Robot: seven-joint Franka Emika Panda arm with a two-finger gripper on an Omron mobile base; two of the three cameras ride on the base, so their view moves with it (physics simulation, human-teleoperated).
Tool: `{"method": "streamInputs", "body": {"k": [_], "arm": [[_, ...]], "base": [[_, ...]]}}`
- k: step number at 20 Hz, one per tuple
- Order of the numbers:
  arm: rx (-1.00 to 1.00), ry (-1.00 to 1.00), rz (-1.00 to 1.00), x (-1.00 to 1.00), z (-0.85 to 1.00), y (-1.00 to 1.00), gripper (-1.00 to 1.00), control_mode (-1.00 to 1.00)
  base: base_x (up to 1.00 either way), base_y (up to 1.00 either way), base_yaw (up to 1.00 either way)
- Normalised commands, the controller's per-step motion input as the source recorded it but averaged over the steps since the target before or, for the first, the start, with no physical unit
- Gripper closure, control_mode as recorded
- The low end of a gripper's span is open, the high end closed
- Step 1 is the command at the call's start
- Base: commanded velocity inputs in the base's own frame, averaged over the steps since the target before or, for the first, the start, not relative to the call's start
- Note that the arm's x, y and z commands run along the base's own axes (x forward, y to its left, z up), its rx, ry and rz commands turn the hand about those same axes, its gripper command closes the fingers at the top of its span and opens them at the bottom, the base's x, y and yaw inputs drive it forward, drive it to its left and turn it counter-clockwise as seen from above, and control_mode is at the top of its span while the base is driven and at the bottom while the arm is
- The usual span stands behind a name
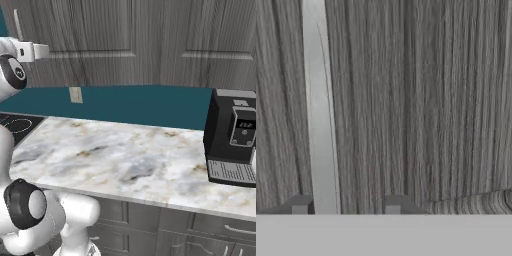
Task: Open the cabinet and move the ladle to the pot. Then close the cabinet.
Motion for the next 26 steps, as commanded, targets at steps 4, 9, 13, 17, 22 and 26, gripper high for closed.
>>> {"method": "streamInputs", "body": {"k": [4, 9, 13, 17, 22, 26], "arm": [[0.00, -0.23, 0.03, -0.93, 0.00, -0.85, 1.00, -1.00], [0.06, -0.02, 0.06, -0.47, 0.07, -0.99, 1.00, -1.00], [0.08, 0.04, 0.06, -0.19, 0.10, -0.88, 1.00, -1.00], [0.06, 0.19, 0.05, 0.00, 0.00, -0.10, -1.00, -1.00], [0.08, 0.09, 0.03, -0.59, 0.02, -0.39, -1.00, -1.00], [0.05, 0.00, 0.00, -1.00, 0.01, -0.47, -1.00, -1.00]], "base": [[0.00, 0.00, 0.00], [0.00, 0.00, 0.00], [0.00, 0.00, 0.00], [0.00, 0.00, 0.00], [0.00, 0.00, 0.00], [0.00, 0.00, 0.00]]}}
